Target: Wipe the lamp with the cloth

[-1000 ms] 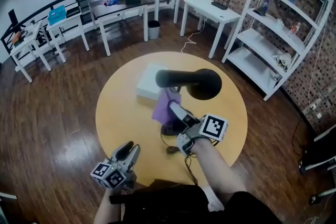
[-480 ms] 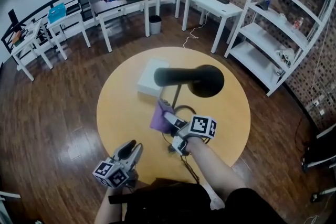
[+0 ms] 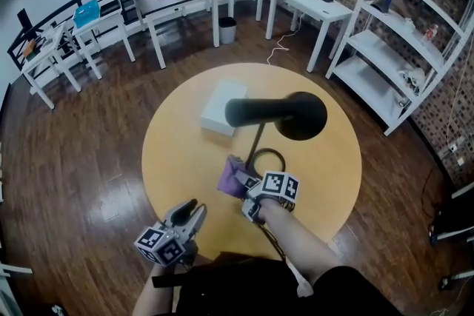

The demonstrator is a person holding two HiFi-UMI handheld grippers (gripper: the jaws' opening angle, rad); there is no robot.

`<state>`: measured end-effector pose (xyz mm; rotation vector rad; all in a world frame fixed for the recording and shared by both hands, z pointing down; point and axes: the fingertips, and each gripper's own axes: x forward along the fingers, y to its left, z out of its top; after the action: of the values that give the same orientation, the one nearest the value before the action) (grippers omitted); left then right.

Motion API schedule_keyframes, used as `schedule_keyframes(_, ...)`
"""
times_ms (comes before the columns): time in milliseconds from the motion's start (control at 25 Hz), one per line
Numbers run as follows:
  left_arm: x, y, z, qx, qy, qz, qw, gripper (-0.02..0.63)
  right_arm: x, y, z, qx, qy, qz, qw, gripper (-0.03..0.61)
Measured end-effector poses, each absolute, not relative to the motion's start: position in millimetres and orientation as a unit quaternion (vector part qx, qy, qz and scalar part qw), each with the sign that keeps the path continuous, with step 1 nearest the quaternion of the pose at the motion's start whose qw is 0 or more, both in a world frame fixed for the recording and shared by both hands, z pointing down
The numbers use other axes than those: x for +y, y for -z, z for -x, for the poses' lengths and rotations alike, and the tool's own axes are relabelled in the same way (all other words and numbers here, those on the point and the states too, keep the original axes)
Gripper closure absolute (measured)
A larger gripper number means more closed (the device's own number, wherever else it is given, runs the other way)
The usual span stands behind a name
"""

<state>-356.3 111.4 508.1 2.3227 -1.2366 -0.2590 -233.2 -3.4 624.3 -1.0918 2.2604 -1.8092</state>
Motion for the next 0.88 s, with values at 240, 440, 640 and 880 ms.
schedule_keyframes(240, 113.8, -513.8, 363.5, -0.455, 0.085, -0.852, 0.243, 0.483, 3.0, -671.9, 231.0, 0.703, 0.611, 0.364, 0.0, 0.488)
schedule_keyframes(440, 114.0, -517.1, 368.4, -0.459, 0.079, -0.85, 0.246, 0.483, 7.0, -693.4, 229.7, 0.682, 0.634, 0.364, -0.005, 0.488)
schedule_keyframes(640, 111.8, -514.1, 359.6, -0.452, 0.081, -0.854, 0.245, 0.483, 13.5, -690.9, 228.4, 0.694, 0.63, 0.347, -0.036, 0.488)
schedule_keyframes(880, 106.9, -509.0, 349.3, -0.444, 0.1, -0.856, 0.243, 0.483, 45.0, -600.5, 223.2, 0.809, 0.542, 0.22, -0.053, 0.488)
